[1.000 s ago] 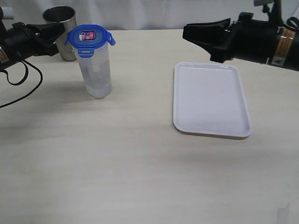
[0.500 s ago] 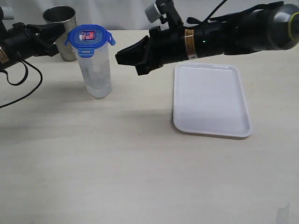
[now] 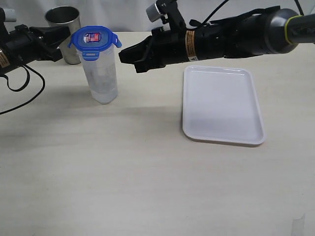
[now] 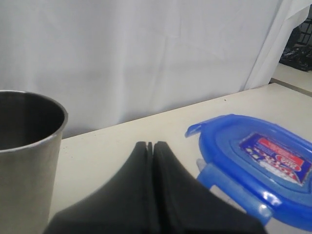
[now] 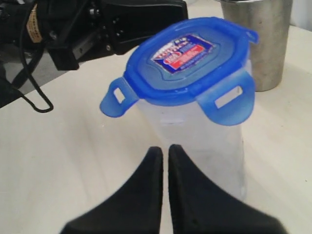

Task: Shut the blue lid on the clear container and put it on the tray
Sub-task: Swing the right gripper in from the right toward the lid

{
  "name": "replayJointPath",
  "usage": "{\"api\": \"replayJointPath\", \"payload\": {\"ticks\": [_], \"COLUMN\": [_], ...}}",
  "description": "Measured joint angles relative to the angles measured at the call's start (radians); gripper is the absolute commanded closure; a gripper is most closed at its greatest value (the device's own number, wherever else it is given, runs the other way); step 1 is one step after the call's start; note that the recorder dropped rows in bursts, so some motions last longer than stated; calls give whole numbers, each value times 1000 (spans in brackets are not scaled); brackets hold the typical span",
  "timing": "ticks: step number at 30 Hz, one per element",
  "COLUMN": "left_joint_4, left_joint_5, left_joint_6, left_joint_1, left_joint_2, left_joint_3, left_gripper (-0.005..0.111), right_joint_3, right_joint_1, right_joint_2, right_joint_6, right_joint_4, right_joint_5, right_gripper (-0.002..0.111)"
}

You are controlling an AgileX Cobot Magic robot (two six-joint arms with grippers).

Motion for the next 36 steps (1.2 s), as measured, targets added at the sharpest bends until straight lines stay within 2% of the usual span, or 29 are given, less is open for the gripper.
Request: {"api": "replayJointPath", "payload": {"ticks": [12,30,36], "left_joint_4": [4,6,8], "left_joint_5": [0,0,0], "left_joint_6": [0,0,0], "left_joint_1": [0,0,0], "left_joint_2": [0,0,0], "left_joint_3": [0,0,0], "left_gripper": [107,107,107], "right_joint_3": [-8,-50,-52], "right_joint_1": [0,0,0], "right_joint_2": [30,87,87], "right_joint_6": [-72,-119,-130], "right_joint_4": [84,144,145], "right_joint_5": [-61,-55,-1], "right_gripper": [104,104,104]}}
